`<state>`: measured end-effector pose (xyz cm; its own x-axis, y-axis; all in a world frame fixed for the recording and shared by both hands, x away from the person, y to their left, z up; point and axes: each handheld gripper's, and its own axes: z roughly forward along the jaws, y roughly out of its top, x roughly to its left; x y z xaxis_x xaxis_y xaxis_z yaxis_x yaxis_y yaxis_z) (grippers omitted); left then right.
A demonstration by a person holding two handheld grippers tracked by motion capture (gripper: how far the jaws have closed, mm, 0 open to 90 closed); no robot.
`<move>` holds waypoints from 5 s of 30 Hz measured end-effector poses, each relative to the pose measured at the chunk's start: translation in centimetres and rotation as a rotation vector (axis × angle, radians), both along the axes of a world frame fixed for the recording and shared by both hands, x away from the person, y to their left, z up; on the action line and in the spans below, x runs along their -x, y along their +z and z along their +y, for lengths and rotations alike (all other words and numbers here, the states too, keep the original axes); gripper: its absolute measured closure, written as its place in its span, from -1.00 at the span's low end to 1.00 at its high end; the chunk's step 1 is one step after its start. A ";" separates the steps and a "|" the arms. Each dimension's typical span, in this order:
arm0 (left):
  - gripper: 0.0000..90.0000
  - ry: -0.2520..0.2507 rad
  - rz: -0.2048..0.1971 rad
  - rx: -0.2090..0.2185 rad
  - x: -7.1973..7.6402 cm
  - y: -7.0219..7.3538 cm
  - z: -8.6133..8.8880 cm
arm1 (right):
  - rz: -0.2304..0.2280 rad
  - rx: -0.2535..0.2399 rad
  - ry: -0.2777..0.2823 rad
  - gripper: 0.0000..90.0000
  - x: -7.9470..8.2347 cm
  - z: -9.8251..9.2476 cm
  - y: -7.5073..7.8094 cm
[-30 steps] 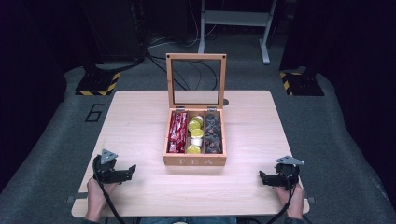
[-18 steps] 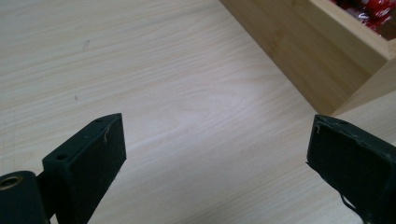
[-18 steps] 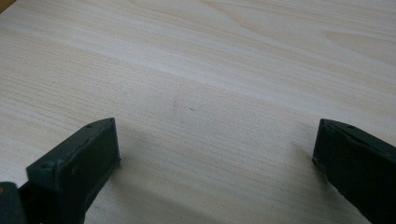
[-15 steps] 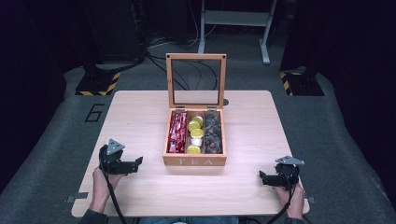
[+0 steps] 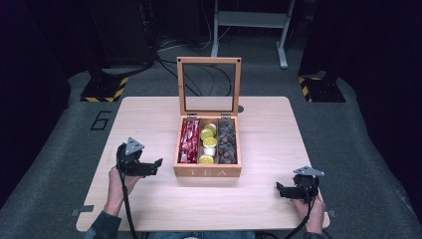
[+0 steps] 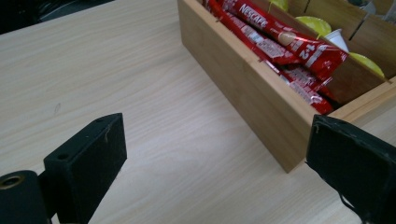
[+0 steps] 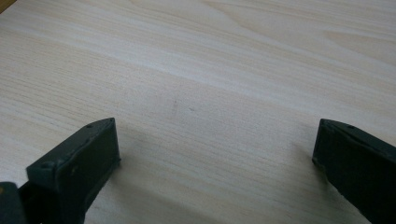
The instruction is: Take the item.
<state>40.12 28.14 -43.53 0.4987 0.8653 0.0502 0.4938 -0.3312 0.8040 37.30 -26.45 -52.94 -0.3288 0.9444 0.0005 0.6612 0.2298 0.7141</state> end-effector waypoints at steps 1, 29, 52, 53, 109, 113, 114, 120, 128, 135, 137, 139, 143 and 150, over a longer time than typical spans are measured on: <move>-0.89 0.000 -0.009 -0.002 -0.3 0.3 -0.3 | 0.000 0.000 0.001 -1.00 0.0 0.0 0.0; -0.88 -0.094 0.004 0.000 -5.0 2.1 -5.2 | -0.002 0.005 0.006 -1.00 0.0 -0.1 0.0; -0.81 -0.141 0.072 -0.023 -9.2 0.6 -8.8 | -0.004 0.007 0.006 -1.00 0.0 -0.1 0.0; -0.80 -0.142 0.072 -0.022 -9.4 0.5 -9.0 | -0.004 0.006 0.006 -1.00 0.0 -0.1 0.0; 0.36 -0.069 0.184 -0.068 -11.9 -1.4 -11.0 | -0.005 0.004 0.005 -0.99 0.0 -0.1 0.0; 0.41 -0.063 0.180 -0.064 -12.0 -1.4 -11.0 | -0.005 0.004 0.005 -0.99 0.0 -0.1 0.0; 0.43 -0.060 0.187 -0.060 -12.0 -1.4 -10.9 | -0.006 0.004 0.005 -0.99 0.0 -0.1 0.0; 0.63 -0.028 0.180 -0.034 -12.0 -1.5 -10.5 | -0.005 0.004 0.005 -0.99 0.0 -0.1 0.0; 0.74 -0.005 0.170 -0.028 -11.8 -1.4 -10.4 | -0.005 0.004 0.005 -0.99 0.0 -0.1 0.0; 0.77 -0.022 0.140 -0.008 -11.4 -0.9 -10.0 | -0.005 0.004 0.005 -0.99 0.0 -0.1 0.0; 0.77 -0.035 0.130 -0.002 -11.3 -0.7 -9.9 | -0.005 0.004 0.005 -0.99 0.0 -0.1 0.0; 0.77 -0.032 0.121 0.012 -11.2 -0.5 -9.9 | -0.005 0.004 0.005 -0.99 0.0 -0.1 0.0; 0.77 -0.058 0.127 0.037 -11.0 -0.1 -9.8 | -0.005 0.004 0.005 -0.99 0.0 -0.1 0.0; 0.77 -0.068 0.106 0.054 -10.6 0.7 -9.7 | -0.005 0.004 0.005 -0.99 0.0 -0.1 0.0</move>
<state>50.72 18.41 -42.84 0.5562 0.8294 -0.0514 0.5551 -0.3248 0.7657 37.26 -26.51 -52.97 -0.3334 0.9428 -0.0048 0.6566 0.2358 0.7165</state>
